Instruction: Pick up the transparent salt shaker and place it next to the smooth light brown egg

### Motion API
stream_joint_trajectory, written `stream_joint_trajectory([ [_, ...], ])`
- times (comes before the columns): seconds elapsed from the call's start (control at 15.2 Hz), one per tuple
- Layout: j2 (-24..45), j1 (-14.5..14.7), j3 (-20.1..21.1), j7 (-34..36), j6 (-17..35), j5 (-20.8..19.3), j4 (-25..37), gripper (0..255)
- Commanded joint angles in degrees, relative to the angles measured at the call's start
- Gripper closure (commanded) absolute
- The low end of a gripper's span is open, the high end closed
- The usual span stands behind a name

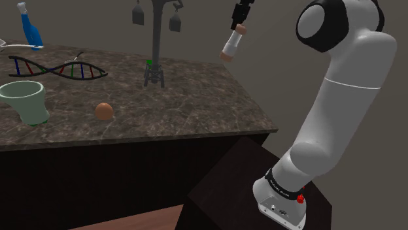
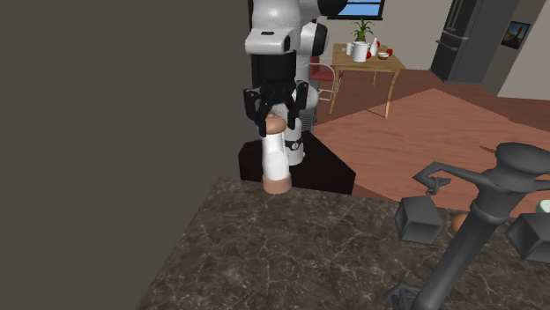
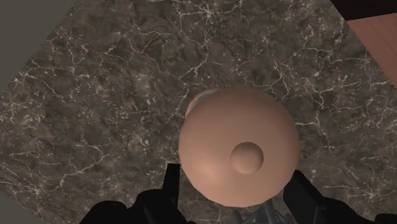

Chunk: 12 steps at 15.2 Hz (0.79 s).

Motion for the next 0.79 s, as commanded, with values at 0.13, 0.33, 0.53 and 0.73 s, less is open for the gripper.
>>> stream_joint_trajectory([
  [0.13,-7.0,5.2,2.0,6.0,2.9,-3.4,-9.2,255],
  [0.33,-10.4,8.2,3.8,10.5,4.0,-5.0,-13.3,255],
  [0.53,-13.1,10.7,5.9,14.9,4.7,-6.2,-16.5,255],
  [0.73,-15.1,13.0,8.1,19.3,5.1,-7.0,-18.8,255],
])
